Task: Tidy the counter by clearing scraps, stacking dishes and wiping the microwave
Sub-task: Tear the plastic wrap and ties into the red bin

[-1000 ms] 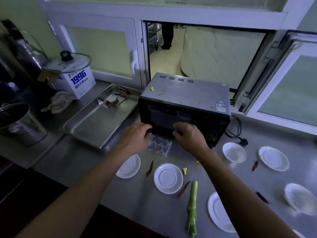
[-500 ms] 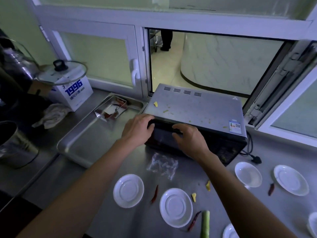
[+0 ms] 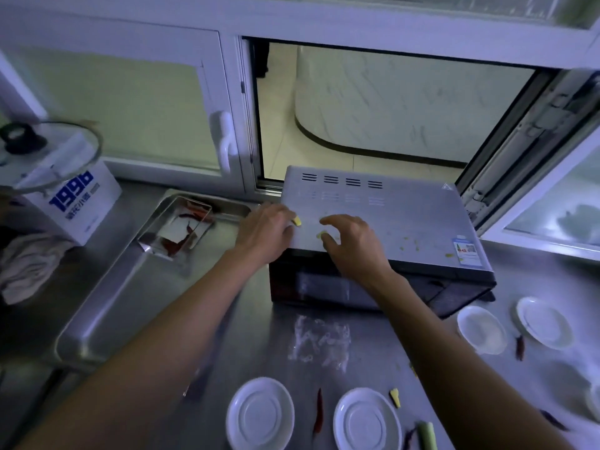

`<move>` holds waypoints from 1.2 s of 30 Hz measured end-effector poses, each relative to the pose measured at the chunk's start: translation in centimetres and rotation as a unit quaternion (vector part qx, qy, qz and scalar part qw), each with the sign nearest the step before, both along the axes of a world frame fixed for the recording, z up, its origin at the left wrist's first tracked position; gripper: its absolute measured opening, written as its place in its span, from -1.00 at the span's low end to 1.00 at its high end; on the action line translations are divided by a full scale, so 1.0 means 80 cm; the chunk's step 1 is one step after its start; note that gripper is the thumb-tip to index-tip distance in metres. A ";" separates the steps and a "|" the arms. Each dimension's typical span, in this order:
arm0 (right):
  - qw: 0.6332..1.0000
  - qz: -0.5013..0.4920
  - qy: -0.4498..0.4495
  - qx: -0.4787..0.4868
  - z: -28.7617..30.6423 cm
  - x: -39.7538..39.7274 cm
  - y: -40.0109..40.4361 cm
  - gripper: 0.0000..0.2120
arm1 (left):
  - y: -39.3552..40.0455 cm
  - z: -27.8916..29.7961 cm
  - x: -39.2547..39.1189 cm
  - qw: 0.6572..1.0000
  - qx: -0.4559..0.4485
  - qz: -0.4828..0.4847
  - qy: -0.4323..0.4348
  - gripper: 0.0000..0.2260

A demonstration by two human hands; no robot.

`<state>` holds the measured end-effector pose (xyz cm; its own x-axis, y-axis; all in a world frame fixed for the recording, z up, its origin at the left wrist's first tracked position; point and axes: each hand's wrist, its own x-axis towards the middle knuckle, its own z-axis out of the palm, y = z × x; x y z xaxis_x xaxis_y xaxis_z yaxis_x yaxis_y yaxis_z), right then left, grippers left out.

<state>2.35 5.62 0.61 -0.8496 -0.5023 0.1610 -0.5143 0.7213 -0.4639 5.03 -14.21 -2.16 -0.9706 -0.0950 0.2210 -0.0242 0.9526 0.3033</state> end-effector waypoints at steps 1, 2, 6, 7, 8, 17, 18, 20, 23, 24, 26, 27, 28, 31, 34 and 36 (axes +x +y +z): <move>1.000 -0.008 0.003 -0.001 -0.001 -0.004 -0.004 -0.70 | -0.005 -0.002 -0.009 1.000 -0.005 -0.017 -0.004 -0.74; 1.000 -0.016 0.006 -0.002 -0.002 -0.007 -0.007 -0.71 | -0.009 -0.002 -0.018 0.999 -0.011 -0.036 -0.010 -0.73; 0.999 -0.038 0.007 0.003 -0.005 -0.018 -0.019 -0.72 | -0.019 -0.003 -0.041 0.996 -0.043 -0.079 -0.025 -0.73; 0.999 -0.041 0.010 0.002 -0.006 -0.020 -0.022 -0.72 | -0.021 -0.004 -0.044 0.995 -0.048 -0.086 -0.024 -0.75; 0.999 -0.044 0.016 0.000 -0.007 -0.021 -0.025 -0.72 | -0.023 -0.005 -0.045 0.994 -0.051 -0.092 -0.022 -0.76; 0.997 -0.078 0.025 -0.003 -0.012 -0.008 -0.040 -0.73 | -0.029 -0.005 -0.044 0.991 -0.039 -0.126 0.018 -0.90; 0.997 -0.080 0.025 -0.004 -0.012 -0.004 -0.038 -0.73 | -0.029 -0.004 -0.041 0.991 -0.034 -0.126 0.024 -0.93; 0.996 -0.081 0.021 -0.005 -0.011 0.004 -0.033 -0.73 | -0.027 -0.003 -0.032 0.992 -0.019 -0.124 0.032 -0.97; 0.997 -0.079 0.015 -0.006 -0.009 0.021 -0.024 -0.73 | -0.021 -0.001 -0.016 0.993 -0.001 -0.114 0.044 -0.96; 0.997 -0.077 0.016 -0.008 -0.009 0.026 -0.020 -0.73 | -0.018 -0.001 -0.009 0.993 0.011 -0.109 0.052 -0.95; 0.997 -0.068 0.017 -0.009 -0.009 0.038 -0.013 -0.74 | -0.012 -0.002 0.009 0.992 0.037 -0.099 0.069 -0.90; 0.998 -0.063 0.018 -0.009 -0.010 0.044 -0.008 -0.73 | -0.009 -0.002 0.020 0.991 0.046 -0.097 0.077 -0.87; 0.998 -0.058 0.019 -0.011 -0.012 0.050 -0.004 -0.73 | -0.006 -0.003 0.031 0.990 0.053 -0.095 0.086 -0.86; 0.999 -0.041 0.015 -0.022 -0.023 0.069 0.011 -0.74 | 0.006 -0.013 0.071 0.989 0.081 -0.074 0.100 -0.90; 0.999 -0.027 -0.002 -0.032 -0.041 0.089 0.027 -0.71 | 0.023 -0.034 0.114 0.987 0.113 -0.052 0.098 -0.93; 0.999 -0.013 -0.013 -0.031 -0.058 0.103 0.038 -0.71 | 0.036 -0.052 0.141 0.989 0.123 -0.041 0.077 -0.93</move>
<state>10.58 8.64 -3.99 -0.8667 -0.4694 0.1689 -0.4827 0.7035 -0.5217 16.32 -11.29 -6.30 -0.9338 -0.0875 0.3468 0.1140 0.8461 0.5206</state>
